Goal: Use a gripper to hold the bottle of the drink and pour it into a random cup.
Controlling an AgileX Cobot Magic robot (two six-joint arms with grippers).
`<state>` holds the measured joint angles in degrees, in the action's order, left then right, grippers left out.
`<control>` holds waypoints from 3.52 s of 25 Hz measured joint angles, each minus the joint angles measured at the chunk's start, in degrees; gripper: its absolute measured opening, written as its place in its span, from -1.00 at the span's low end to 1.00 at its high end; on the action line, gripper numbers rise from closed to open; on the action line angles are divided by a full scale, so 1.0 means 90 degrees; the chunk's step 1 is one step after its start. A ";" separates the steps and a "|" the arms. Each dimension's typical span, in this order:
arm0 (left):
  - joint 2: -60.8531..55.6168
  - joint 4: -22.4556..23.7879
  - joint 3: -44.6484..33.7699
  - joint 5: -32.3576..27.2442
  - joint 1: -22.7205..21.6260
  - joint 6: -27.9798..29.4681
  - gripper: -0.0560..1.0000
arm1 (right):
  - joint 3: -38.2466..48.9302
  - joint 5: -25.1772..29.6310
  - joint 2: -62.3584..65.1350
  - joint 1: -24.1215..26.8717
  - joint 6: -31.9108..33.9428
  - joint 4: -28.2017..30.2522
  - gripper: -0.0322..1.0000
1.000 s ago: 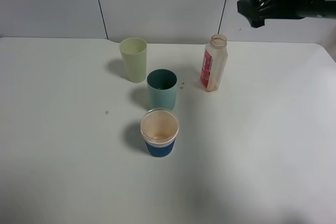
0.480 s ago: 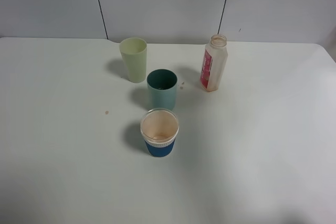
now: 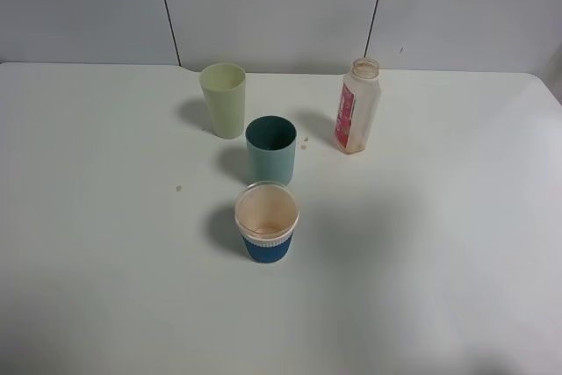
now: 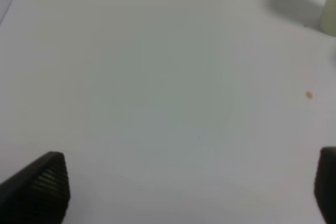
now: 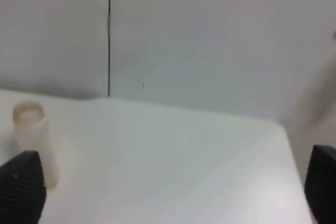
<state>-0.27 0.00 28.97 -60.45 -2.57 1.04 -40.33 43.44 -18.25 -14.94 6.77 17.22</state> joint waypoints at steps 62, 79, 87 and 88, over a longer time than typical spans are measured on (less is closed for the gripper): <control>0.0000 0.0000 0.0000 0.0000 0.0000 0.0000 0.87 | 0.1261 0.1898 0.1341 0.0157 -0.0607 -0.1423 0.98; 0.0000 0.0000 0.0000 0.0000 0.0000 0.0000 0.87 | 0.1261 0.1904 0.2043 0.1956 -0.0600 -0.1423 0.98; 0.0000 0.0000 0.0000 0.0000 0.0000 0.0000 0.87 | 0.1261 0.1904 0.2043 0.1956 -0.0600 -0.1423 0.98; 0.0000 0.0000 0.0000 0.0000 0.0000 0.0000 0.87 | 0.1261 0.1904 0.2043 0.1956 -0.0600 -0.1423 0.98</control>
<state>-0.27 0.00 28.97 -60.45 -2.57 1.04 -28.98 60.58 0.14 2.67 1.38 4.41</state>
